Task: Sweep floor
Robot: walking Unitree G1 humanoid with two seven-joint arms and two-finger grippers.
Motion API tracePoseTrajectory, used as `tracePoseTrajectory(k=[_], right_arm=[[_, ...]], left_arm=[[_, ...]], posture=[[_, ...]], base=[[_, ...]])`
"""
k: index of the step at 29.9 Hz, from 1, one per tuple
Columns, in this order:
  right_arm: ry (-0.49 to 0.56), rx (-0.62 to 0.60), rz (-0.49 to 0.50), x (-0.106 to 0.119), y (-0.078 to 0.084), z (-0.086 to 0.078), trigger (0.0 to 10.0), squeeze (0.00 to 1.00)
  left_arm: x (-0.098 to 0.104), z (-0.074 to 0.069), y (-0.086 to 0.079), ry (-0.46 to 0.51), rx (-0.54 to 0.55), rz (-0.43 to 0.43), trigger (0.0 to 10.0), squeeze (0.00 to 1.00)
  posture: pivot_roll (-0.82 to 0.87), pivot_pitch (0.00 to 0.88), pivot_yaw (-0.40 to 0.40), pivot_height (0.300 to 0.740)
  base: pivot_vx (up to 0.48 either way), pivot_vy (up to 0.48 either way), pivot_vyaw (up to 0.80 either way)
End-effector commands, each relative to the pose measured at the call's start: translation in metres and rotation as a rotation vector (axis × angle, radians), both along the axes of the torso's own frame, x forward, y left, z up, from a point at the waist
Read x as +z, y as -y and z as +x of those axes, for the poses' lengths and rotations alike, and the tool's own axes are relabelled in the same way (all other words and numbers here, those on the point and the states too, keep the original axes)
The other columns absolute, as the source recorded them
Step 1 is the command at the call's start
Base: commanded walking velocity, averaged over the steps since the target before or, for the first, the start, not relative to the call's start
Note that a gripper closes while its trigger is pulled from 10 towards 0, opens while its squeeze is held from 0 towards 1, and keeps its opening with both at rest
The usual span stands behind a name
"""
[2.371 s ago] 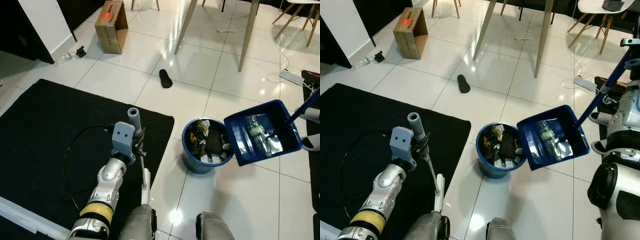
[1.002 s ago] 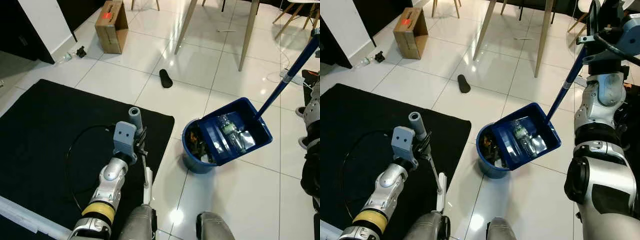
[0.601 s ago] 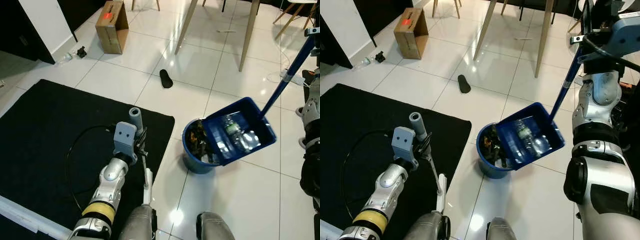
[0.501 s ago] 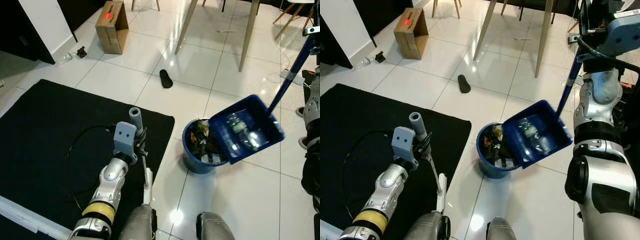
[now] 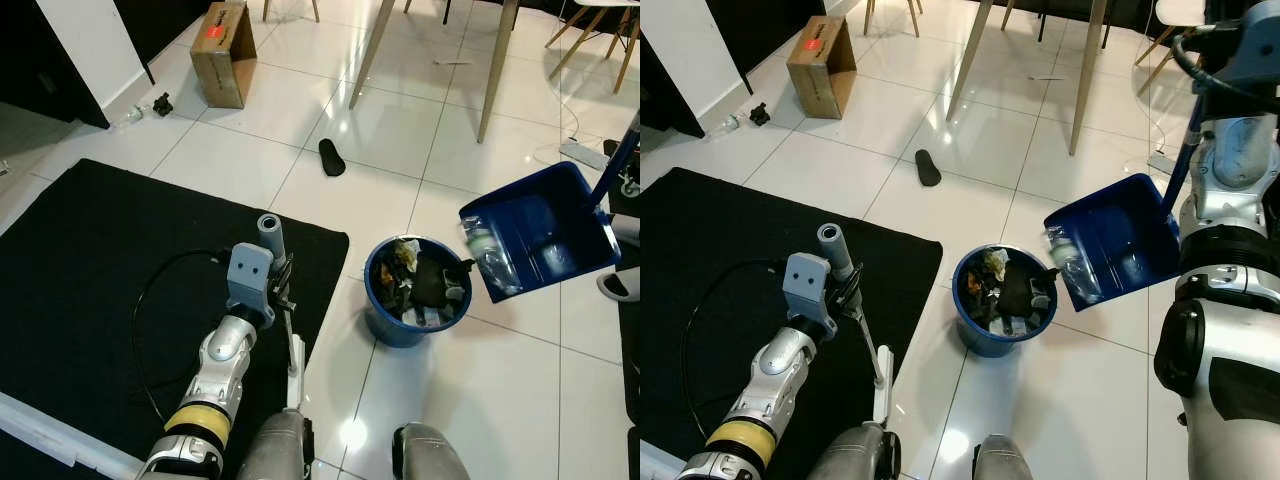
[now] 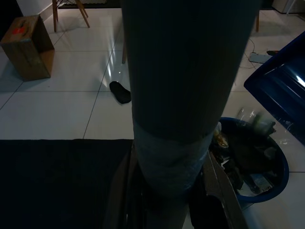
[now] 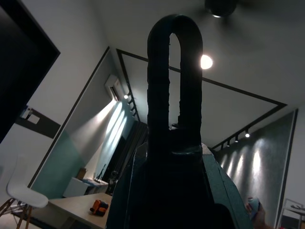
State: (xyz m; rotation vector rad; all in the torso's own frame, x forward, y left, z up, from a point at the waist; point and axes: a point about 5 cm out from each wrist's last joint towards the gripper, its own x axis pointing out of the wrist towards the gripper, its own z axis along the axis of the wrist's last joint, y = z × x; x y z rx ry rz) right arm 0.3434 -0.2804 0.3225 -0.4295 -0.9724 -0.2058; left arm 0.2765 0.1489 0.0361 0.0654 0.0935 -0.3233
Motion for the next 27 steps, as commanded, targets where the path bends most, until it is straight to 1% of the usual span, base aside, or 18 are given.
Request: tracePoseTrajectory(k=[1,9,21,22,23,24,25,26,27], right_arm=[[0.086,0.006,-0.009,0.017,-0.001,-0.005,10.0,0.0],[0.086,0.008,-0.017,0.013,-0.006,-0.004,10.0,0.0],[0.087,-0.002,-0.008,0.011,-0.003,-0.005,10.0,0.0],[0.086,-0.004,-0.002,0.011,-0.003,-0.005,10.0,0.0],[0.085,-0.005,0.033,0.01,0.001,-0.005,10.0,0.0],[0.085,-0.005,0.033,0.01,0.001,-0.005,10.0,0.0],[0.085,-0.006,0.059,0.01,0.004,-0.005,10.0,0.0],[0.069,0.013,0.134,0.009,0.01,-0.004,10.0,0.0],[0.069,0.013,0.134,0.009,0.01,-0.004,10.0,0.0]], left_arm=[[0.002,0.001,0.003,0.02,-0.009,-0.001,10.0,0.0],[0.002,0.0,0.003,0.022,-0.009,0.002,10.0,0.0],[0.001,-0.001,0.003,0.019,-0.009,0.003,10.0,0.0],[0.001,-0.001,0.003,0.019,-0.009,0.003,10.0,0.0],[0.001,-0.001,0.003,0.018,-0.008,0.003,10.0,0.0],[0.001,-0.001,0.003,0.018,-0.008,0.003,10.0,0.0],[0.001,-0.001,0.003,0.018,-0.008,0.004,10.0,0.0],[0.001,-0.001,0.002,0.018,-0.006,0.004,10.0,0.0],[0.001,-0.001,0.002,0.018,-0.006,0.004,10.0,0.0]], posture=[[0.04,0.052,0.001,0.74],[0.04,0.055,0.002,0.74],[0.04,0.057,0.0,0.74],[0.04,0.057,0.0,0.74],[0.04,0.056,0.0,0.74],[0.04,0.056,0.0,0.74],[0.04,0.056,0.0,0.74],[0.04,0.056,-0.001,0.74],[0.04,0.056,-0.001,0.74]], base=[[0.0,0.0,0.0],[0.0,0.0,0.0],[0.0,0.0,0.0],[0.0,0.0,0.0],[0.0,0.0,0.0],[0.0,0.0,0.0],[0.0,0.0,0.0],[0.0,0.0,0.0],[0.0,0.0,0.0]])
